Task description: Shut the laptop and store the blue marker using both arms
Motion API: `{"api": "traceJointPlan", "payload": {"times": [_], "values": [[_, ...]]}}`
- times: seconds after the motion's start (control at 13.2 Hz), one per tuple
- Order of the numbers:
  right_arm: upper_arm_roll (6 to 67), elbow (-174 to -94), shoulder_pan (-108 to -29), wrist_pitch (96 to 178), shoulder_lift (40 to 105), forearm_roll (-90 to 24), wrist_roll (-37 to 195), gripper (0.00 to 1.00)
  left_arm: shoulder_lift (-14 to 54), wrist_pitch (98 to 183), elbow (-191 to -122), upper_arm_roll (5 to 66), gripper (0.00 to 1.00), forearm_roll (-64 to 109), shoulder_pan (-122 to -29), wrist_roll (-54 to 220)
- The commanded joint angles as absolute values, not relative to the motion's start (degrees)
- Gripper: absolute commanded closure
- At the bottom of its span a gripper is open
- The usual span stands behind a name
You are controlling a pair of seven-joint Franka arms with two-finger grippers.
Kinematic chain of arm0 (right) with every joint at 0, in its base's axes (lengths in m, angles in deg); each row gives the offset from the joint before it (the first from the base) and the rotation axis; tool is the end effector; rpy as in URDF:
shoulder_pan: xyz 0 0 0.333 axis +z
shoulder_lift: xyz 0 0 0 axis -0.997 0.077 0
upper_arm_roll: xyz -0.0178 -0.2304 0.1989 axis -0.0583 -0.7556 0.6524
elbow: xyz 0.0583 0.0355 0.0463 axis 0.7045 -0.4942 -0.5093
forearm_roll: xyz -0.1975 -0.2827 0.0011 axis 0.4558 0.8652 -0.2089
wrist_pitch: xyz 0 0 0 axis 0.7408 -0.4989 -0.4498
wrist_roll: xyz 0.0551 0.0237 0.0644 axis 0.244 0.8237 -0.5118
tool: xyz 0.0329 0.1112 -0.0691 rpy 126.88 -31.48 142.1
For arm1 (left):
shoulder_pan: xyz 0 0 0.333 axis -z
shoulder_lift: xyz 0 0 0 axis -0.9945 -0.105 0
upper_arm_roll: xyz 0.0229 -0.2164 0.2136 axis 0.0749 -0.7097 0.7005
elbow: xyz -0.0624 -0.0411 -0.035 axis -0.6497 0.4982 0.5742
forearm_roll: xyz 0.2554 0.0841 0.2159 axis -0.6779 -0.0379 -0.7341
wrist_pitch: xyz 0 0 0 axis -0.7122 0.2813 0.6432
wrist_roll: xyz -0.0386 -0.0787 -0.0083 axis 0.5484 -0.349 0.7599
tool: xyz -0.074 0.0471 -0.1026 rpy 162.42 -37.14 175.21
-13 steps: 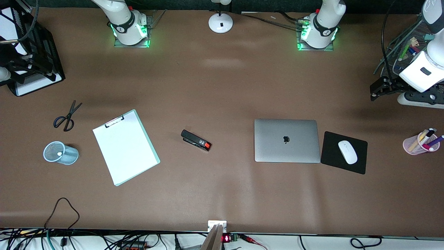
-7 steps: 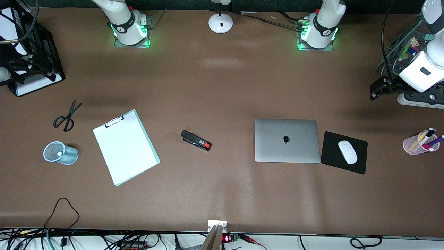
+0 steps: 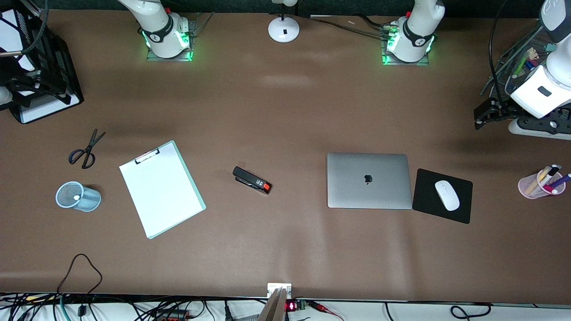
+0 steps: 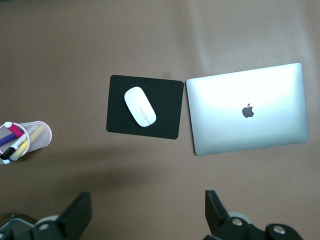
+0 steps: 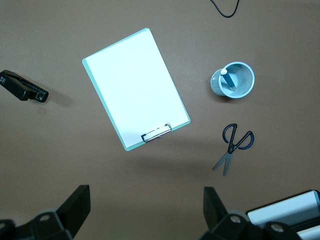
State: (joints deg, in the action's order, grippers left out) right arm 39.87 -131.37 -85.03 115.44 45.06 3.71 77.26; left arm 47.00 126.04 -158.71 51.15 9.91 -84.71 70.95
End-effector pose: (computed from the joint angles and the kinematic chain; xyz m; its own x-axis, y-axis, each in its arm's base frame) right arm 0.4899 -0.0154 0.5827 0.9954 0.0880 0.0373 0.0882 -0.9961 -0.0036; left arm 0.5128 -0.0080 0.5336 0.9892 -0.1411 0.0392 -0.1382 -0.9881 -0.0679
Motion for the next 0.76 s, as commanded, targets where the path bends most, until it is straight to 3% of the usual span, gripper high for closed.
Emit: {"api": "traceJointPlan", "payload": {"times": [0.0, 0.68], "values": [[40.12, -131.75, -85.67, 115.13, 44.53, 2.68, 77.63, 0.00, 47.55, 124.76, -158.07, 50.07, 0.00, 11.00, -84.50, 70.89], [40.12, -131.93, -85.76, 114.00, 44.62, 2.68, 77.98, 0.00, 47.47, 124.31, -157.90, 50.06, 0.00, 11.00, -84.59, 70.72]]}}
